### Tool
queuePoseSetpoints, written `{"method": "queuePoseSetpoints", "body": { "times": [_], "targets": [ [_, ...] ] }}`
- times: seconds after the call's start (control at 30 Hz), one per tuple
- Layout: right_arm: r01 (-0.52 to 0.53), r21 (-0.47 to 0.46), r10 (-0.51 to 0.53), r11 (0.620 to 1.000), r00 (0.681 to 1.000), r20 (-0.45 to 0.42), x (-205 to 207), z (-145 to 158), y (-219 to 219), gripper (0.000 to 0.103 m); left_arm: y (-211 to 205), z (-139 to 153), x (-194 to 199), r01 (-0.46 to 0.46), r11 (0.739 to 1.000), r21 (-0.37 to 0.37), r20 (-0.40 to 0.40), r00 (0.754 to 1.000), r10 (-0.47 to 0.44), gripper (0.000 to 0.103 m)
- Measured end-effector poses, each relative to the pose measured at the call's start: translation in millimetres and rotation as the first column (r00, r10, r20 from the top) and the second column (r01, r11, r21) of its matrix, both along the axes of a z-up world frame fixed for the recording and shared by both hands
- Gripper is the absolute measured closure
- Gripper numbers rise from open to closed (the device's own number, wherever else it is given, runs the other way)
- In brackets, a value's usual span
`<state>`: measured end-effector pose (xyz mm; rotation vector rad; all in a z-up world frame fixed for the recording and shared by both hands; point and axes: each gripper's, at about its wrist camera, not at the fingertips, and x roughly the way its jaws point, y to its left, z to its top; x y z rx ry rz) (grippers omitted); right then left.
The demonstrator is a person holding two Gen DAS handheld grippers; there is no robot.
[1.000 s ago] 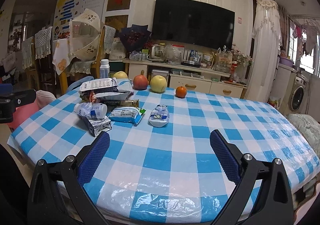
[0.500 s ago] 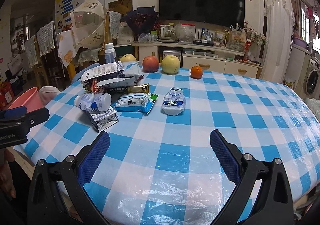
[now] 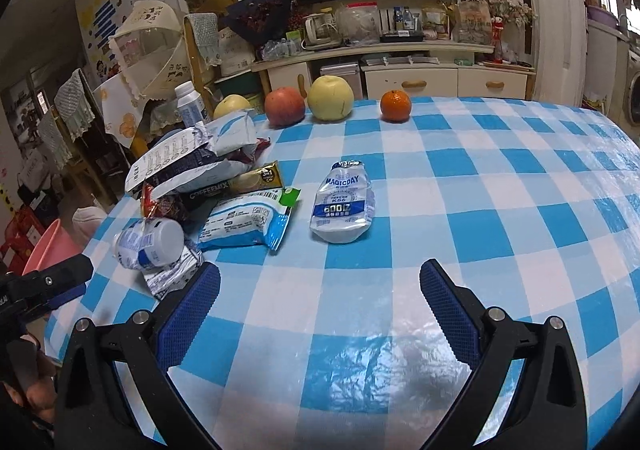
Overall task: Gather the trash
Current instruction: 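Reach the left tool to the crumpled white bottle while the right tool approaches the milk carton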
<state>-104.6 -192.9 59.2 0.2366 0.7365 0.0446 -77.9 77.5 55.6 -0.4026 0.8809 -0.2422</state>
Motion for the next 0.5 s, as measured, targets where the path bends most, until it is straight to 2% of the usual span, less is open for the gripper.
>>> {"method": "queuePoseSetpoints", "body": {
  "times": [0.1, 0.17, 0.33, 0.5],
  "targets": [
    [-0.002, 0.042, 0.003, 0.999, 1.000, -0.022, 15.7, -4.9, -2.3, 0.004, -4.9, -11.7, 14.1, -0.023, 0.997, -0.069, -0.048, 0.999, 0.019, 0.004],
    [-0.004, 0.038, 0.005, 0.999, 1.000, -0.025, 22.1, -5.3, 0.3, 0.004, -9.4, -17.5, 22.7, -0.029, 0.996, -0.087, -0.069, 0.997, 0.023, 0.004],
    [-0.029, 0.016, 0.030, 0.999, 0.999, -0.024, 29.3, -5.8, 12.2, 0.004, -21.8, -22.2, 48.2, -0.063, 0.993, -0.096, -0.087, 0.995, 0.055, 0.004],
    [-0.077, -0.024, 0.076, 0.997, 0.996, -0.045, 34.9, -9.6, 26.1, 0.004, -28.2, -25.0, 68.1, -0.067, 0.997, -0.036, -0.095, 0.993, 0.063, 0.004]
  ]
}}
